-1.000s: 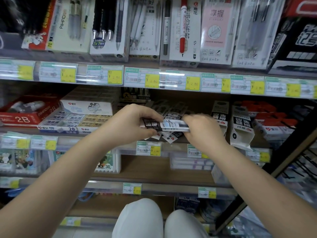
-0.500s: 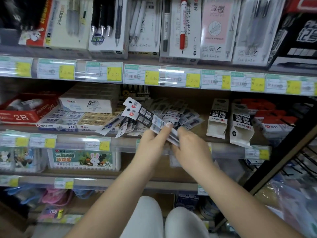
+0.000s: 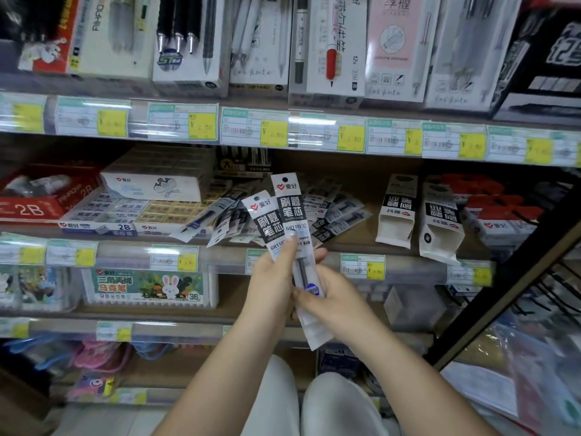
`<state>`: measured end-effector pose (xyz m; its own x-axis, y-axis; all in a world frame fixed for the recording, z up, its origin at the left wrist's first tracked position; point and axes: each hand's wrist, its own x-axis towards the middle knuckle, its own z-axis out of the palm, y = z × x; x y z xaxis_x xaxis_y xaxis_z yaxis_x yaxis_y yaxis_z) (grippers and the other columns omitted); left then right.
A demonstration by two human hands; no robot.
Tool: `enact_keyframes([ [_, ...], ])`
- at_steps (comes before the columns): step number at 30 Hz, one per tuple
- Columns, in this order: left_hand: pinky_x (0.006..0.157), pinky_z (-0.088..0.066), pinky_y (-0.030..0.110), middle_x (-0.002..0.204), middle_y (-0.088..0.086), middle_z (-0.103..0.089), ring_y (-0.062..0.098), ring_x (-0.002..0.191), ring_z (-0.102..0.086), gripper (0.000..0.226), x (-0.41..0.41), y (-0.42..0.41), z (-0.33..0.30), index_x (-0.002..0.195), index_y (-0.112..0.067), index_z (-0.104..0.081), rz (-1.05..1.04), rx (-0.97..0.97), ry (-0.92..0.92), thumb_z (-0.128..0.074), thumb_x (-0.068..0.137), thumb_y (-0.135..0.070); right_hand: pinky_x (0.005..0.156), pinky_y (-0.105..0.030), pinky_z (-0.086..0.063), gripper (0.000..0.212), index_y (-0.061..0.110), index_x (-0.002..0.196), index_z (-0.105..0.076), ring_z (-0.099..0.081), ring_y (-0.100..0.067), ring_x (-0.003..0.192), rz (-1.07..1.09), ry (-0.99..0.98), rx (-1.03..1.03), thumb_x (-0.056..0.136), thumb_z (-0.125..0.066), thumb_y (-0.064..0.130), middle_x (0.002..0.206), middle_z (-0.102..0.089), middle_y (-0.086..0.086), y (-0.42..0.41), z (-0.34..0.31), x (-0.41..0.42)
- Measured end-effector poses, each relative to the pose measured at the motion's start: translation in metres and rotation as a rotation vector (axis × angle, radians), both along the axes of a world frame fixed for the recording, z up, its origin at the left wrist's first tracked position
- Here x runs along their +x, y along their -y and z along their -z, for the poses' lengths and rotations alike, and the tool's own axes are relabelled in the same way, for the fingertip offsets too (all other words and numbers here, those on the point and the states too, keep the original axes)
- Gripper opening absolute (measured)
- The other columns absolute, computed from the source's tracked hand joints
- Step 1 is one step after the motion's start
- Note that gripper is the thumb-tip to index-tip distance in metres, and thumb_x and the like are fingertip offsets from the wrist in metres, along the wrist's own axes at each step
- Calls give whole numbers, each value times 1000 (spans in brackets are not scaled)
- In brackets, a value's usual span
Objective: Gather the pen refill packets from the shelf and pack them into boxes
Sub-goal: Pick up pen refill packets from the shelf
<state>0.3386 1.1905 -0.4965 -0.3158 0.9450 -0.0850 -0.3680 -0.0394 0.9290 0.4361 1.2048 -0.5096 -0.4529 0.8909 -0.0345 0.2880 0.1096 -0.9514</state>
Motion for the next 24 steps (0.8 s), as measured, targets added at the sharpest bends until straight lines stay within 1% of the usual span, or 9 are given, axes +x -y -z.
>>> enact_keyframes([
  [2,78,-55,34,95,15,-73,23,89,-70,46,0,-1,1,103,-15,-67,13,-27,124,-29,101,-40,75,-16,-51,24,31,96,-61,-65,3,84,8,-99,-42,90,-60,8,90,-70,12,3,0,0],
  [4,71,-55,29,97,15,-73,22,92,-70,48,-1,-2,3,106,-11,-67,14,-59,146,-27,102,-36,71,-11,-49,27,29,99,-60,-64,7,81,15,-125,-47,90,-58,4,88,-69,14,4,0,0],
  [6,71,-55,28,95,11,-74,19,94,-70,44,-1,-4,5,108,-7,-68,-1,-61,75,-30,102,-28,78,-17,-51,27,27,106,-60,-65,0,89,15,-94,-31,89,-59,6,94,-70,10,5,2,-2],
  [8,79,-55,31,94,10,-74,19,95,-70,40,-2,-4,6,103,-8,-70,-9,-40,50,-34,102,-25,87,-29,-53,29,28,113,-58,-65,-7,96,16,-78,-19,89,-60,11,102,-70,7,5,3,-3],
  [10,83,-54,34,94,12,-74,21,94,-70,35,-3,-5,4,97,-11,-71,-18,-10,66,-38,101,-24,91,-33,-52,28,33,111,-57,-64,-7,99,9,-90,-27,90,-60,14,106,-69,7,4,3,-3],
  [12,84,-54,35,94,13,-74,23,94,-70,29,-4,-6,4,96,-11,-71,-23,14,103,-45,99,-22,91,-33,-52,27,36,106,-57,-65,-7,100,-5,-111,-47,91,-59,14,107,-69,8,4,3,-3],
  [17,67,-57,30,88,9,-74,18,77,-70,27,-8,-9,6,92,-11,-72,-34,28,143,-51,95,-27,86,-29,-54,25,31,102,-58,-66,-12,98,1,-199,-93,90,-61,9,106,-70,3,4,2,-2],
  [20,78,-57,36,94,12,-74,22,88,-71,26,-7,-8,7,96,-12,-71,-32,37,121,-51,94,-28,77,-24,-56,23,26,102,-60,-68,-13,93,22,-193,-116,89,-62,8,104,-71,1,4,1,-2],
  [24,86,-56,38,97,10,-74,21,94,-70,17,-5,-9,10,107,-7,-64,-30,36,93,-53,94,-9,78,-28,-55,25,28,96,-59,-68,-20,94,37,-175,-108,89,-61,5,103,-70,-6,4,0,-5],
])
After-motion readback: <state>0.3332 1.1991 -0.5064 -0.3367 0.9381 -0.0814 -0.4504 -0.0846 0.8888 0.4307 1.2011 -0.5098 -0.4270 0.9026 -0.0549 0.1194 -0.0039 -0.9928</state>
